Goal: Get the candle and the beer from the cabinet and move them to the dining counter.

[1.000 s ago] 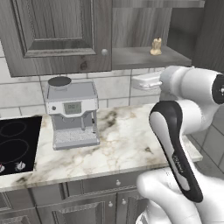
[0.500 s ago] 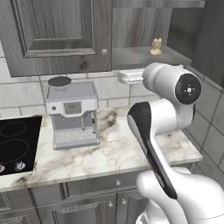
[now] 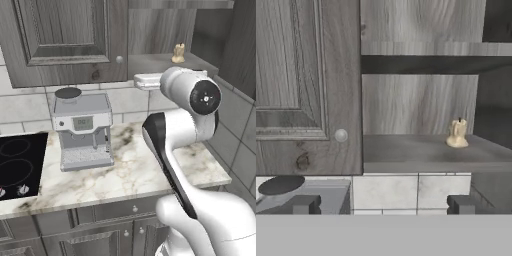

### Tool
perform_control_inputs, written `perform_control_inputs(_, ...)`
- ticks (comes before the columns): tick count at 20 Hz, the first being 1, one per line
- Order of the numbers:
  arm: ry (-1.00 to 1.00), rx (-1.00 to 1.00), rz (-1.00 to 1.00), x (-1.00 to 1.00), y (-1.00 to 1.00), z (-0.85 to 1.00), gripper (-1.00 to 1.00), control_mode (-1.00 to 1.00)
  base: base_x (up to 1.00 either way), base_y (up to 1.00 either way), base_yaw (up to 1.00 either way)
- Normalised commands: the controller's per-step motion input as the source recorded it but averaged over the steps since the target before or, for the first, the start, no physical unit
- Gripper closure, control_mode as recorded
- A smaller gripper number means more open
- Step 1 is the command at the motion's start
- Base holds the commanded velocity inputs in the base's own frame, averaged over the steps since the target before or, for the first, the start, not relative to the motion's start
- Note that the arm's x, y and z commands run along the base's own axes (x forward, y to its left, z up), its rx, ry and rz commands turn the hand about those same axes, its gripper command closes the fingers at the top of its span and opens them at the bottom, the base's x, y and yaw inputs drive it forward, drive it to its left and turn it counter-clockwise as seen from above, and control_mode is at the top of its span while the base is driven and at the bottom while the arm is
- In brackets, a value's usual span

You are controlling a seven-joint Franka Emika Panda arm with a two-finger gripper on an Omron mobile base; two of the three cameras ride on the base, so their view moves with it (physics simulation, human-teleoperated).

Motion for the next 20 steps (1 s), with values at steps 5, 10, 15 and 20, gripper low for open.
perform_control_inputs(5,-0.13,0.00,0.06,0.04,0.00,0.00,-1.00,-1.00,0.00,0.00,0.00)
perform_control_inputs(10,-0.03,0.00,0.05,0.12,0.12,0.00,-1.00,-1.00,0.00,0.00,0.00)
perform_control_inputs(15,0.00,0.00,0.03,0.13,0.16,0.06,-1.00,-1.00,0.00,0.00,0.00)
perform_control_inputs(20,-0.01,0.00,0.03,0.11,0.13,0.12,-1.00,-1.00,0.00,0.00,0.00)
